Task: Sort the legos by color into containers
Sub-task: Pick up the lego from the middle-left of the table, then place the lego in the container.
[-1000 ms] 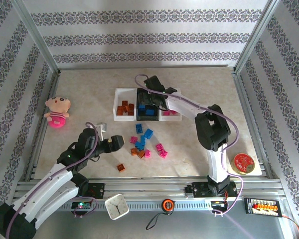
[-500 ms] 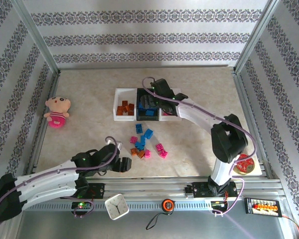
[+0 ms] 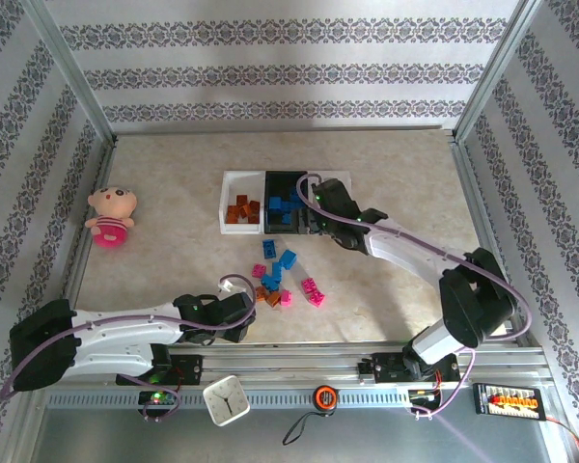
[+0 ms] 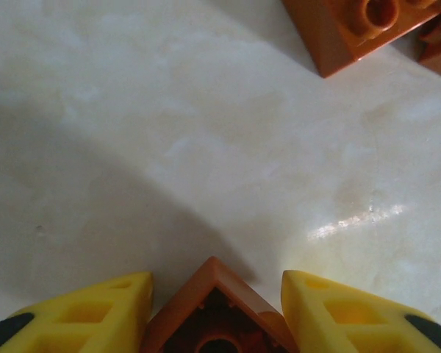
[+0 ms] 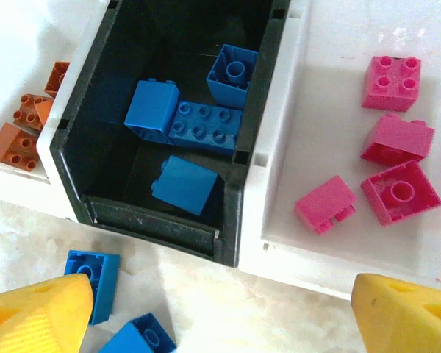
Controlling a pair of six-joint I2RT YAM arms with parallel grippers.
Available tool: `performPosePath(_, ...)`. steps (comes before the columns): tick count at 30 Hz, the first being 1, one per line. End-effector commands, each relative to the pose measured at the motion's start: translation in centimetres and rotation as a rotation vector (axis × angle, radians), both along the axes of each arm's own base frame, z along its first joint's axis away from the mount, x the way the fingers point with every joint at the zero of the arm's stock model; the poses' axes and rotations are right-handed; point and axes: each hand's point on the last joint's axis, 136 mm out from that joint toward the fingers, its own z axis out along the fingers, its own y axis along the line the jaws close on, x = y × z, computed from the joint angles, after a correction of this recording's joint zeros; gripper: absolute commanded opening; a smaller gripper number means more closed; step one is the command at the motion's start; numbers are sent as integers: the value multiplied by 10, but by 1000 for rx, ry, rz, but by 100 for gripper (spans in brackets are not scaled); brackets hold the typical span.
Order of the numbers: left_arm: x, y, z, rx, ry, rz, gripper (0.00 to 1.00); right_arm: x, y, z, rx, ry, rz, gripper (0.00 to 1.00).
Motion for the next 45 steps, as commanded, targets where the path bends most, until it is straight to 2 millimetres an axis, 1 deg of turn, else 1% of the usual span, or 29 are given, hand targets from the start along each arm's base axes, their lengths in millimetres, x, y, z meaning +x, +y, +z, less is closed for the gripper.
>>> performPosePath(1, -1, -26, 6, -97, 2, -25, 41, -2, -15, 7, 29, -33, -61, 91)
performPosePath(3, 4, -26, 15, -101, -31, -23, 41, -9, -22, 6, 36, -33, -72, 91)
performPosePath(6, 25, -23, 44, -141, -113, -1, 40, -21, -31, 4, 35, -33, -78, 91)
performPosePath(7, 35, -22, 55, -167, -136, 12, 41, -25, -34, 3, 36, -33, -80, 91)
performPosePath(10, 77, -15, 88, -244, -213, 69, 40, -37, -40, -1, 51, -24, -84, 91)
performPosePath(11, 97, -9, 99, -255, -242, 101, 38, -41, -42, -3, 50, -19, -83, 91)
performPosePath(12, 112, -8, 110, -275, -269, 118, 38, -45, -43, -6, 49, -13, -82, 91)
performPosePath(14, 153, -6, 133, -327, -327, 163, 36, -52, -47, -13, 34, -2, -84, 91)
performPosePath(16, 192, -5, 149, -353, -369, 203, 35, -57, -51, -19, 27, 14, -90, 91)
performPosePath(18, 229, -3, 154, -331, -384, 227, 34, -63, -54, -25, 24, 28, -92, 91)
performPosePath(21, 275, 3, 140, -278, -357, 263, 32, -71, -57, -31, 18, 40, -87, 91)
performPosePath(24, 308, 10, 126, -248, -335, 304, 31, -82, -56, -37, 12, 59, -63, 91)
performPosePath(25, 316, 11, 122, -243, -327, 313, 32, -85, -54, -39, 12, 66, -45, 91)
performPosePath(26, 324, 13, 117, -233, -318, 325, 32, -91, -50, -42, 12, 80, -18, 91)
performPosePath(27, 331, 14, 114, -229, -312, 336, 35, -96, -44, -43, 18, 91, 24, 91)
performPosePath(28, 336, 13, 112, -227, -305, 339, 39, -102, -39, -46, 17, 107, 54, 91)
performPosePath(30, 345, 11, 113, -231, -299, 341, 55, -116, -31, -54, -14, 142, 114, 91)
performPosePath(32, 349, 7, 123, -250, -311, 336, 65, -131, -24, -64, -43, 181, 167, 89)
performPosePath(33, 350, 5, 131, -265, -324, 332, 69, -139, -20, -70, -56, 198, 194, 89)
performPosePath(34, 350, 5, 138, -275, -333, 329, 70, -144, -17, -74, -69, 212, 212, 88)
performPosePath(36, 345, 2, 159, -310, -353, 314, 72, -156, -10, -81, -99, 228, 253, 87)
performPosePath(38, 336, -3, 177, -358, -377, 291, 74, -160, -5, -85, -117, 226, 282, 86)
performPosePath(40, 320, -6, 192, -399, -398, 269, 75, -157, -2, -87, -144, 219, 288, 84)
performPosePath(42, 299, -10, 198, -422, -407, 245, 76, -151, 2, -88, -161, 206, 293, 82)
performPosePath(45, 261, -9, 195, -463, -410, 229, 76, -141, 11, -90, -182, 196, 299, 78)
